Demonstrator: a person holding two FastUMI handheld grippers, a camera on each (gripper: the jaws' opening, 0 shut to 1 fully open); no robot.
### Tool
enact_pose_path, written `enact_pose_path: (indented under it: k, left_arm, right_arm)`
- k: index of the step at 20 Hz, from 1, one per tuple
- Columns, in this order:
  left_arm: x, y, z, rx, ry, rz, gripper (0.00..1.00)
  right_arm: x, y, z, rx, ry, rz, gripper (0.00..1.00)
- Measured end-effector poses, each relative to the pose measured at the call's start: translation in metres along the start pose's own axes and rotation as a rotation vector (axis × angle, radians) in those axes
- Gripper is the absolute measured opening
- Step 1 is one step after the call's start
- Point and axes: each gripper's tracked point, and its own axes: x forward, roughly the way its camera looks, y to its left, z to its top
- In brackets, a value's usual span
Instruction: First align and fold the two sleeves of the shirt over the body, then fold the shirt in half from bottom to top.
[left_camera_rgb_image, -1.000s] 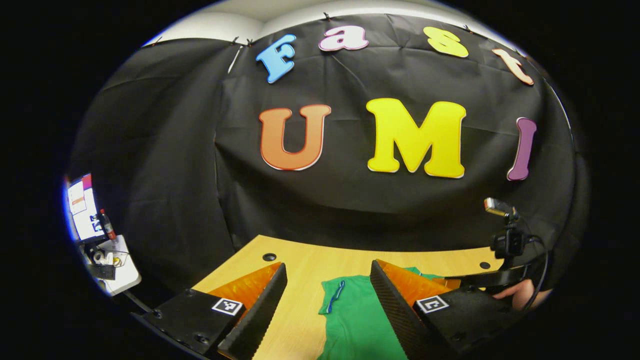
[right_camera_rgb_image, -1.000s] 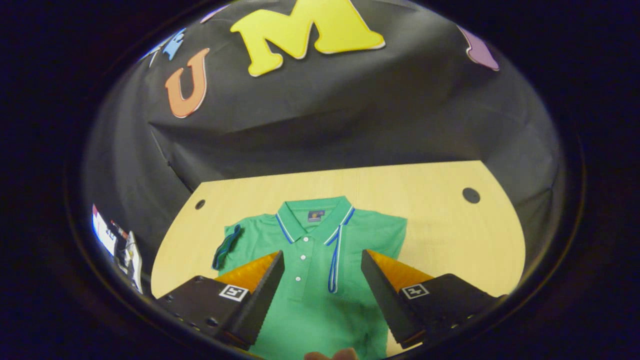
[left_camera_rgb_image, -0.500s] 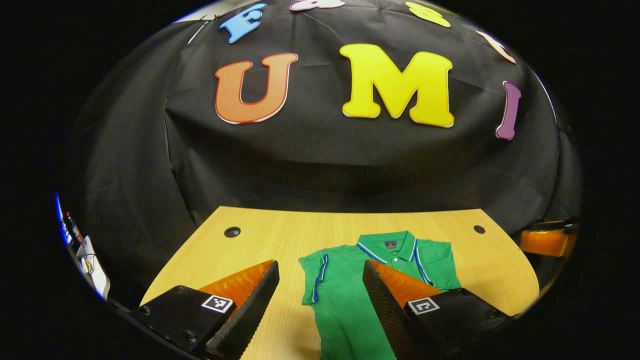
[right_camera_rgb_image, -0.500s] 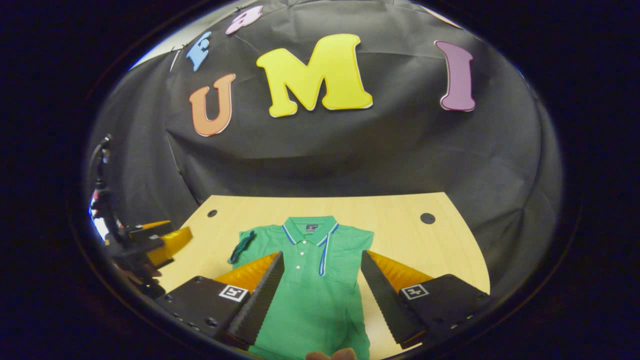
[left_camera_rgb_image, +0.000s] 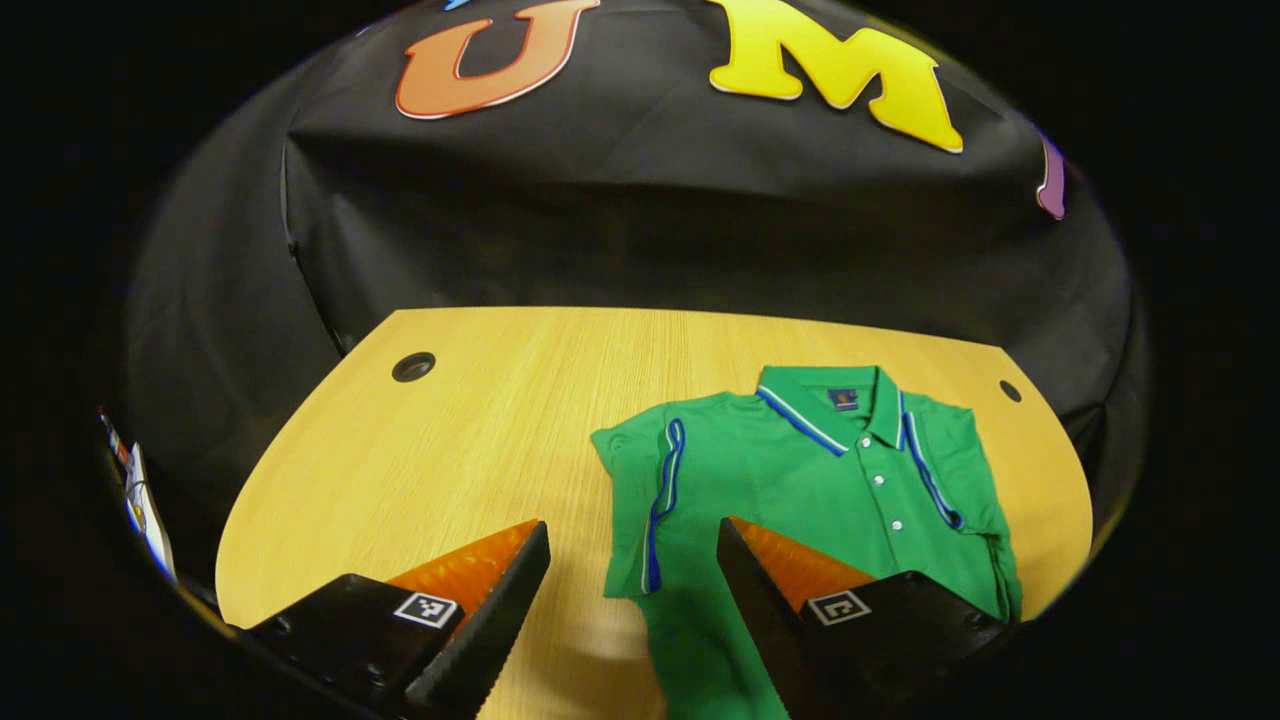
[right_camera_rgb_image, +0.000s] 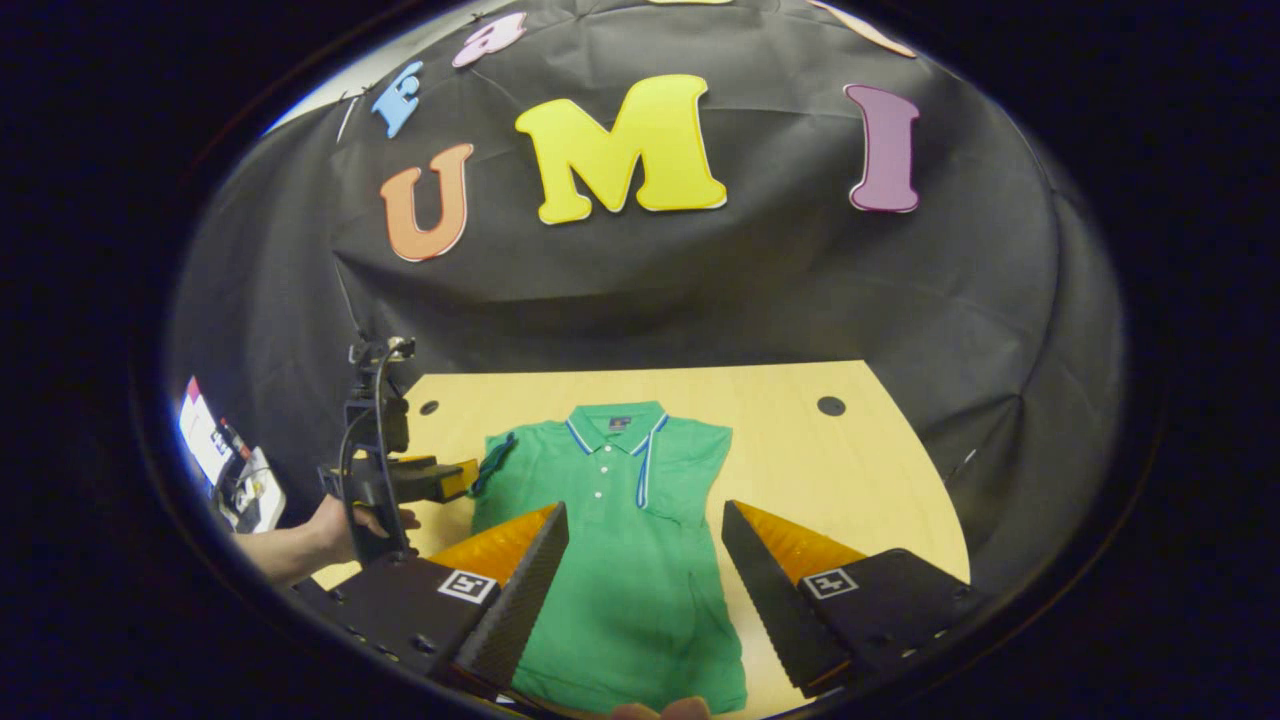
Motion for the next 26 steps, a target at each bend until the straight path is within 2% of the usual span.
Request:
enact_pose_path:
  k: [2, 6, 7, 8, 9, 10, 11, 12, 13, 14, 16, 21, 26]
  left_arm:
    - [0.020, 0.001, -0.008, 0.015, 0.030, -0.012, 1.00]
    - [0.042, 0.006, -0.013, 0.040, 0.062, -0.014, 1.00]
    - [0.045, 0.006, -0.014, 0.042, 0.066, -0.020, 0.95]
    - [0.048, 0.008, -0.016, 0.042, 0.076, -0.022, 0.84]
    - [0.052, 0.008, -0.018, 0.044, 0.088, -0.035, 0.79]
    - [0.051, 0.009, -0.019, 0.040, 0.091, -0.044, 0.66]
    - [0.053, 0.009, -0.017, 0.031, 0.086, -0.049, 0.60]
    - [0.055, 0.010, -0.014, 0.019, 0.075, -0.057, 0.34]
    - [0.055, 0.009, -0.013, 0.010, 0.072, -0.070, 0.33]
    - [0.055, 0.008, -0.013, 0.001, 0.067, -0.080, 0.18]
    - [0.049, 0.006, -0.005, -0.035, 0.043, -0.111, 0.06]
    - [0.022, 0.009, 0.043, -0.029, -0.067, -0.106, 0.05]
    - [0.006, -0.046, 0.070, 0.020, -0.093, -0.135, 0.05]
  right_arm:
    - [0.002, -0.003, -0.003, 0.011, 0.011, -0.013, 0.95]
    - [0.012, -0.002, -0.018, 0.114, 0.082, -0.005, 0.95]
    - [0.014, -0.001, -0.018, 0.133, 0.087, -0.005, 0.95]
    - [0.016, -0.001, -0.018, 0.145, 0.090, -0.005, 0.95]
    - [0.020, 0.002, -0.019, 0.149, 0.088, -0.002, 0.95]
    - [0.022, 0.002, -0.019, 0.143, 0.090, -0.004, 0.95]
    - [0.025, 0.003, -0.021, 0.136, 0.090, -0.001, 0.95]
    - [0.027, 0.005, -0.023, 0.132, 0.094, 0.004, 0.95]
    - [0.029, 0.007, -0.025, 0.132, 0.103, 0.009, 0.95]
    - [0.031, 0.009, -0.027, 0.138, 0.111, 0.014, 0.95]
    - [0.033, 0.009, -0.030, 0.148, 0.116, 0.018, 0.95]
    - [0.034, 0.011, -0.030, 0.175, 0.121, 0.028, 0.95]
    - [0.032, 0.006, -0.023, 0.179, 0.092, 0.030, 0.95]
